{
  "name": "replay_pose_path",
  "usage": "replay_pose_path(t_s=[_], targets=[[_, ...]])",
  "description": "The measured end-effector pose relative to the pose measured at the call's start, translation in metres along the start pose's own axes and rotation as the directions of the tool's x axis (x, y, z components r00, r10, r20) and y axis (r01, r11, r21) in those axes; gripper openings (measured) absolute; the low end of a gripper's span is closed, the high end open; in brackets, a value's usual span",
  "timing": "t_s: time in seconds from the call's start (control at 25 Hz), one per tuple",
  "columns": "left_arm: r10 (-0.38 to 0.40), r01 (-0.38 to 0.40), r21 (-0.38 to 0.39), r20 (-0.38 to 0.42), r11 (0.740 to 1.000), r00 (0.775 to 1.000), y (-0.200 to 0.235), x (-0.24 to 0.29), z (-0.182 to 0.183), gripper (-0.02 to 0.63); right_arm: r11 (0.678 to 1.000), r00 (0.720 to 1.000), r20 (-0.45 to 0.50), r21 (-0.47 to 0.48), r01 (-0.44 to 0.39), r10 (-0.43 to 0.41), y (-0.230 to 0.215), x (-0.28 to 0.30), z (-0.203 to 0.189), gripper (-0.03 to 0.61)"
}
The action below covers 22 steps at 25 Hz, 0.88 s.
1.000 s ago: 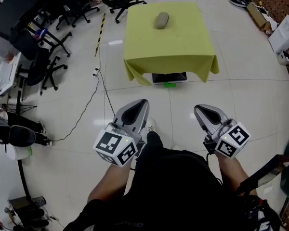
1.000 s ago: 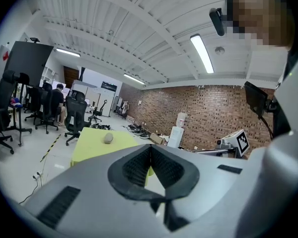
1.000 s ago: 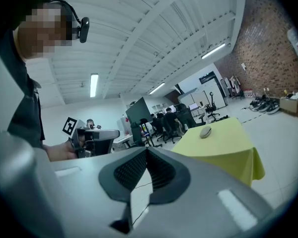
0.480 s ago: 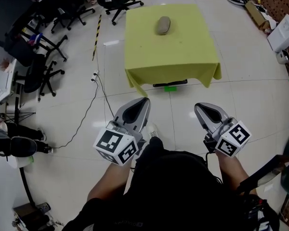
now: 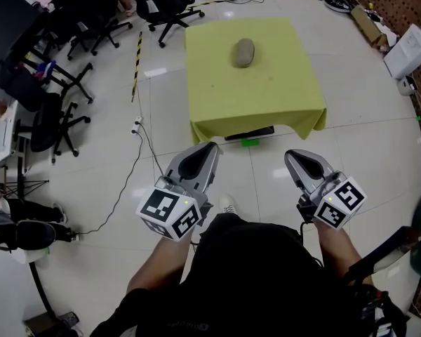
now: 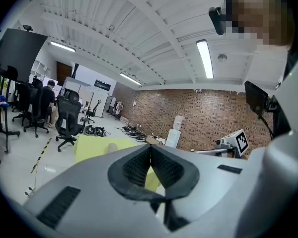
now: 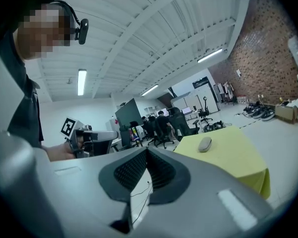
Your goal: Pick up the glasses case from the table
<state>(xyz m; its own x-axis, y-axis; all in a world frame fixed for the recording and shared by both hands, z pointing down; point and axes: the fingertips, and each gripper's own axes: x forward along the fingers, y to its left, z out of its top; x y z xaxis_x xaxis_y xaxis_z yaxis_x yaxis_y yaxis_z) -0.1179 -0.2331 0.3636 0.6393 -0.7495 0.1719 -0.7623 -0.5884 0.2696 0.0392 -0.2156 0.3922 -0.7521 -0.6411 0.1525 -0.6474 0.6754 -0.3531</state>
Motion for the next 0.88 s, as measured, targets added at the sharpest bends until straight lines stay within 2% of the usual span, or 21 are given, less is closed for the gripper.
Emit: replay_pose_path(t_s=[0.52,0.88], targets=[[-0.075,0.075,-0.006,0.018,0.997,0.997,0.078,0.015,0.019,0.008,0.997,0.997,0.018,-0.029,0.078,-0.078,0.002,0.068,0.016,0.002],[-0.057,0.058,-0.019,0.036,0.998,0.998,0.111,0.019,0.032,0.006,0.993,0.993,0.007,-0.039,0.115,-0.115,-0.001,0.077,0.025,0.002]])
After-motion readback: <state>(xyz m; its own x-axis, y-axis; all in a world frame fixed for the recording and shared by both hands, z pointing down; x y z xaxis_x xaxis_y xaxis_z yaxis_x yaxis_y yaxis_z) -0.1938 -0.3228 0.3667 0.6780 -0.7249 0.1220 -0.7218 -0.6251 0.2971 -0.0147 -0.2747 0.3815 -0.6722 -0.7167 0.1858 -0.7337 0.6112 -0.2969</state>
